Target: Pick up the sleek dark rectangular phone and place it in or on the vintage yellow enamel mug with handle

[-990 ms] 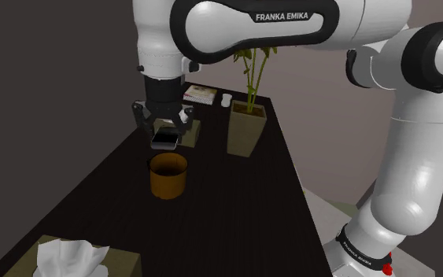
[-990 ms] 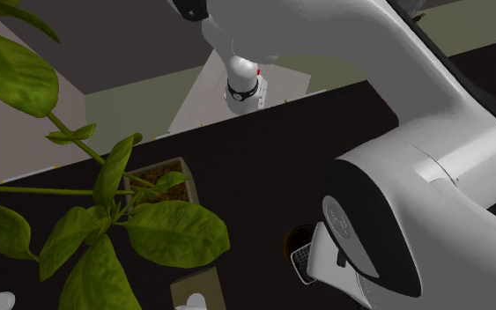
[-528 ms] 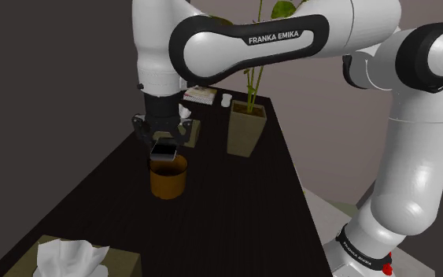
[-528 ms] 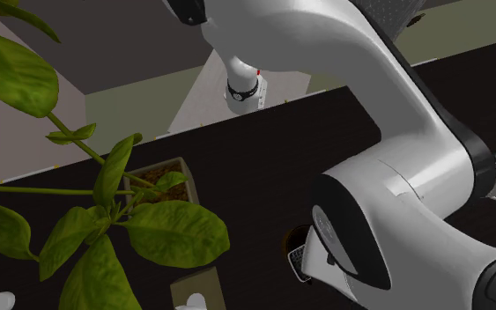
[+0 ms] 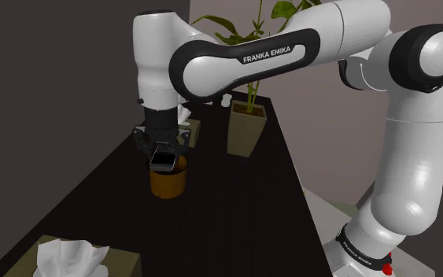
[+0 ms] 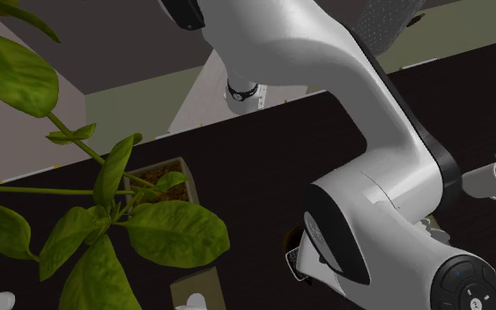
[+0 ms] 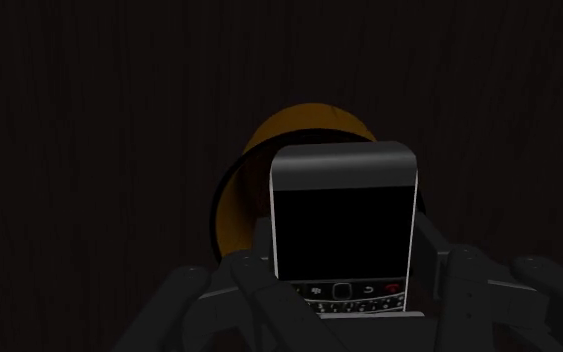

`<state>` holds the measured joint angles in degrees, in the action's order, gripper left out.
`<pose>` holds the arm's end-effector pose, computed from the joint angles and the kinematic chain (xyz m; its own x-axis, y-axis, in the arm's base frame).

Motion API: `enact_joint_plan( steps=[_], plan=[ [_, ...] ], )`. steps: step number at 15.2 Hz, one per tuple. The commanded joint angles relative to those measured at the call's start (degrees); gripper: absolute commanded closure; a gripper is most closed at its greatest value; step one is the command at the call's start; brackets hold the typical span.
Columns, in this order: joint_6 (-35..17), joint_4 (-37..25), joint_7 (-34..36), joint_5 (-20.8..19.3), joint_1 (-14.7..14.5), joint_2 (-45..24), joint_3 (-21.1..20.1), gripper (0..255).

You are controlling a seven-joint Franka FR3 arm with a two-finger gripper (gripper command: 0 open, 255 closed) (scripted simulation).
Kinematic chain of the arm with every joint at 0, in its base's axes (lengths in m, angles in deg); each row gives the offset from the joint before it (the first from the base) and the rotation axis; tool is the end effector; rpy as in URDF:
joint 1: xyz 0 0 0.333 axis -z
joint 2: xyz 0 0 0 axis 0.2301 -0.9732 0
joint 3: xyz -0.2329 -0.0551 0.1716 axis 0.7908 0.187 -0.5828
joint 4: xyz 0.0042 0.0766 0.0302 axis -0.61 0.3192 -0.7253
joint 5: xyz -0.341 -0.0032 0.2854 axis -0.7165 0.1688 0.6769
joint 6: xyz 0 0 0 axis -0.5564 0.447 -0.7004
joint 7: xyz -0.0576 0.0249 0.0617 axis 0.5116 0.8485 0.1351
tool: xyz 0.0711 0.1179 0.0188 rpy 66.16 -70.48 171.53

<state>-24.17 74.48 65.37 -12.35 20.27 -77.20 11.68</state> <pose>0.5313 0.4146 0.3664 0.7309 -0.6819 0.0282 -0.6823 -0.7290 0.0546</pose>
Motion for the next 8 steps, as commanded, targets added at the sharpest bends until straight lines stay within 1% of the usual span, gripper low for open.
enact_joint_plan(
  steps=[1,5,6,8],
  plan=[
    [-0.1,0.2,0.0,0.0,0.0,-0.1,0.0,255],
    [-0.1,0.2,0.0,0.0,0.0,-0.1,0.0,255],
    [-0.1,0.1,0.1,-0.1,0.0,-0.2,0.1,0],
    [-0.1,0.1,0.0,-0.1,0.0,-0.1,0.0,0]
  ],
)
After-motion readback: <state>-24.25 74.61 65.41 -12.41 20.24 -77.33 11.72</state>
